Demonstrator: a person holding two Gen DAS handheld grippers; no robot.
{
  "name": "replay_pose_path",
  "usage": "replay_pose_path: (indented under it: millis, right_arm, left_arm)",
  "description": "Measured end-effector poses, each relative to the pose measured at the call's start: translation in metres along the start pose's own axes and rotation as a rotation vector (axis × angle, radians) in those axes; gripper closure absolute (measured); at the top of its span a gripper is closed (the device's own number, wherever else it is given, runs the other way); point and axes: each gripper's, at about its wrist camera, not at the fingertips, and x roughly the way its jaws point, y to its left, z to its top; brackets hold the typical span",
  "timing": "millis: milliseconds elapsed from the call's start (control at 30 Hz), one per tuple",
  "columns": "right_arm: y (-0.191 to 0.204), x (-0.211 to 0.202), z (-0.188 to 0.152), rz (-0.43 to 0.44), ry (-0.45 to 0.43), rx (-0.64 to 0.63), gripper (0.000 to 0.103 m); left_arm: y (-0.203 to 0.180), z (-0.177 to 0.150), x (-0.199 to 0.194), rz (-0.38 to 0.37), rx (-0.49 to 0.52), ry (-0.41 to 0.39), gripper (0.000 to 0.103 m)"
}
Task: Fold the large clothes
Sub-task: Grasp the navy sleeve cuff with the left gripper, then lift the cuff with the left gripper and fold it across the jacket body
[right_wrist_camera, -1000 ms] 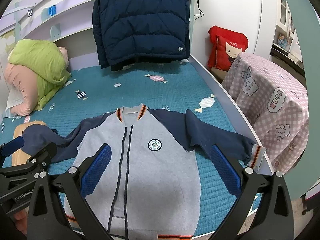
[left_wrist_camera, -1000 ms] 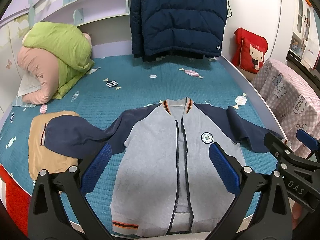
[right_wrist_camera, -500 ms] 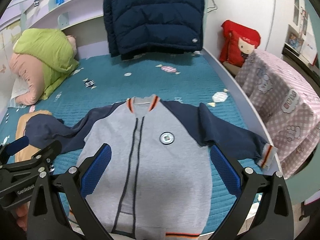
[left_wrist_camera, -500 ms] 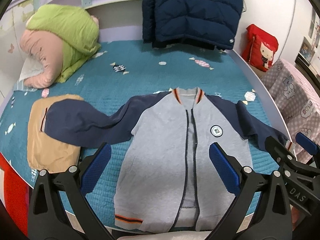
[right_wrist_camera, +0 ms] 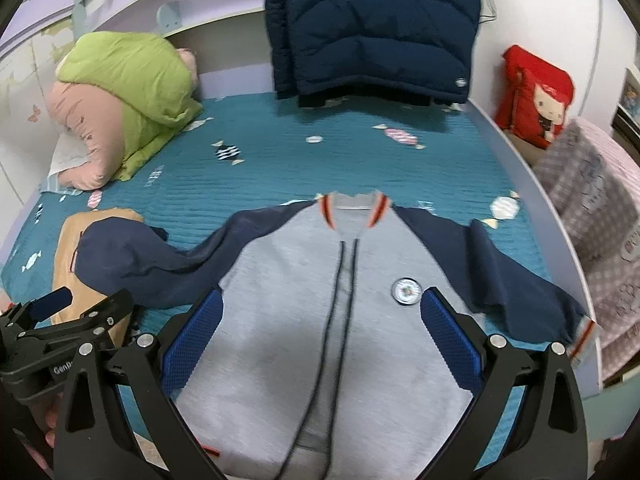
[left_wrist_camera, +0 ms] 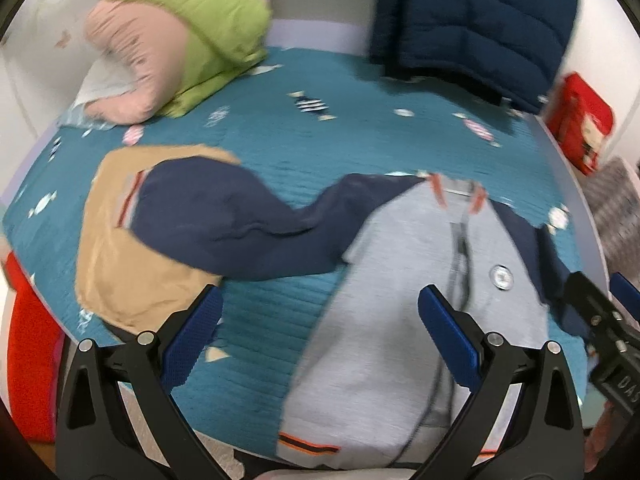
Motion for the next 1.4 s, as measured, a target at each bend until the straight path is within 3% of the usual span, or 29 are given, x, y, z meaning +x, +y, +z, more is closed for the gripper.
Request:
replay_pose_path:
  millis: [133,200,400,467,533,600,700,800,900,933,967,1033,1100,1200,1400]
  right_arm:
    - [0.020,0.032,0.011,0.045,0.047,-0.016,0.008]
    - [0.031,0.047,0.015,0.065,0.068,-0.030,0.014]
    - [0.058,0.113,0.028,0.113,0.195,-0.036,0.046]
    - [0.064,0.134,0.032,0.116,0.237,-0.038,0.066]
    - [0.069,0.154,0.037,0.119,0.273,-0.036,0.075]
    - [0.071,0.175,0.041,0.117,0.304,-0.031,0.076]
    - [0.071,0.199,0.044,0.082,0.339,-0.025,0.077]
    - [0.070,0.221,0.042,0.076,0.398,-0.006,0.077]
    - [0.069,0.230,0.037,0.075,0.417,-0.019,0.076]
    - [0.069,0.233,0.035,0.073,0.425,-0.027,0.076]
    - [0.069,0.236,0.034,0.072,0.431,-0.030,0.076]
    - [0.067,0.243,0.033,0.071,0.445,-0.030,0.076]
    - [0.065,0.250,0.035,0.069,0.449,-0.022,0.076]
    - [0.062,0.256,0.042,0.089,0.441,-0.013,0.077]
    - [0.062,0.258,0.051,0.089,0.420,-0.019,0.077]
  left_arm:
    - [0.044,0.004,0.018,0.056,-0.086,0.061,0.005]
    - [0.071,0.007,0.028,0.089,-0.136,0.082,0.005]
    - [0.138,0.015,0.052,0.156,-0.266,0.108,0.005]
    - [0.157,0.020,0.061,0.159,-0.301,0.108,0.005]
    - [0.176,0.025,0.077,0.146,-0.334,0.118,0.005]
    - [0.195,0.032,0.093,0.116,-0.384,0.133,0.005]
    - [0.216,0.043,0.116,0.043,-0.396,0.084,0.005]
    - [0.233,0.049,0.139,0.063,-0.415,0.083,0.006]
    - [0.247,0.049,0.151,-0.027,-0.497,0.050,0.007]
    - [0.252,0.048,0.152,-0.046,-0.523,0.036,0.012]
    - [0.254,0.048,0.151,-0.052,-0.540,0.024,0.027]
    - [0.255,0.050,0.145,-0.066,-0.533,-0.001,0.040]
    - [0.252,0.053,0.137,-0.103,-0.521,-0.029,0.062]
    - [0.247,0.059,0.126,-0.118,-0.510,-0.047,0.073]
    - [0.235,0.089,0.076,-0.069,-0.436,-0.178,0.073]
